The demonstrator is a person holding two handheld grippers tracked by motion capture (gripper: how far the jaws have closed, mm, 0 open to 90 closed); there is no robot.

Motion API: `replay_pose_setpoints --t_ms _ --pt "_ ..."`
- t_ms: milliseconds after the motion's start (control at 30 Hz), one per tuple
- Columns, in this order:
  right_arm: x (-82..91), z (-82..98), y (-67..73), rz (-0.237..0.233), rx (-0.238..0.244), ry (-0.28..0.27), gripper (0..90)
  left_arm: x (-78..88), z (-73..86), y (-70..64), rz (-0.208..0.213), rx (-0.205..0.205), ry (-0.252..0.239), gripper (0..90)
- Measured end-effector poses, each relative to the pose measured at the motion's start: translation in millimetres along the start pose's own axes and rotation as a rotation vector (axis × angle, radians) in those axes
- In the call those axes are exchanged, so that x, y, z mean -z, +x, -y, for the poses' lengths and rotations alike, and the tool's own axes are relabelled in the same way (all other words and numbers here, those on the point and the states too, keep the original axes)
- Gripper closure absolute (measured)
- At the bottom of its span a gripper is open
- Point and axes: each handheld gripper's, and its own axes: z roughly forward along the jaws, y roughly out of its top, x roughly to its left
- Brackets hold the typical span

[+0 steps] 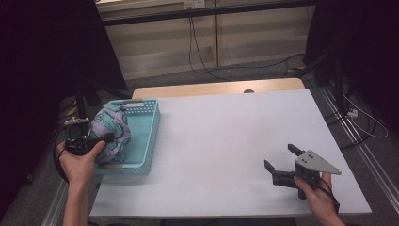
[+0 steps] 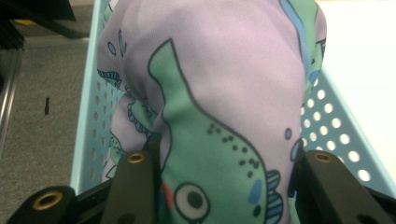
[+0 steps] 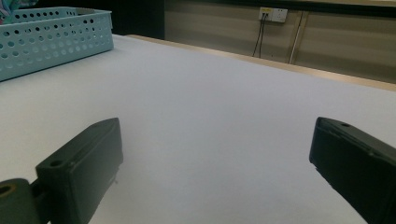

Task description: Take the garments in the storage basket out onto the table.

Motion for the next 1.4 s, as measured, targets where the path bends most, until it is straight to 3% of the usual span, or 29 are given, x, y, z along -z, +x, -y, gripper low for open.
replay_pose_setpoints --t_ms 400,767,1167,1400 --pt "-0.2 0.0 0.0 -0.001 -0.001 0.002 2.7 26.1 -5.3 -6.2 -0.012 -0.003 -0.115 55.6" --pt "0.2 -0.2 -0.1 -0.001 0.001 -0.001 2.7 44.7 -12.1 -20.7 -0.017 -0.036 -0.229 55.6" --pt "0.2 -0.3 -0.3 0.000 0.000 -0.002 2.8 54.3 -21.0 -32.1 -0.021 -0.053 -0.308 55.6" --pt "0.2 -0.5 -0.2 0.000 0.000 -0.003 2.8 57.2 -28.8 -42.5 -0.002 -0.068 -0.375 55.7"
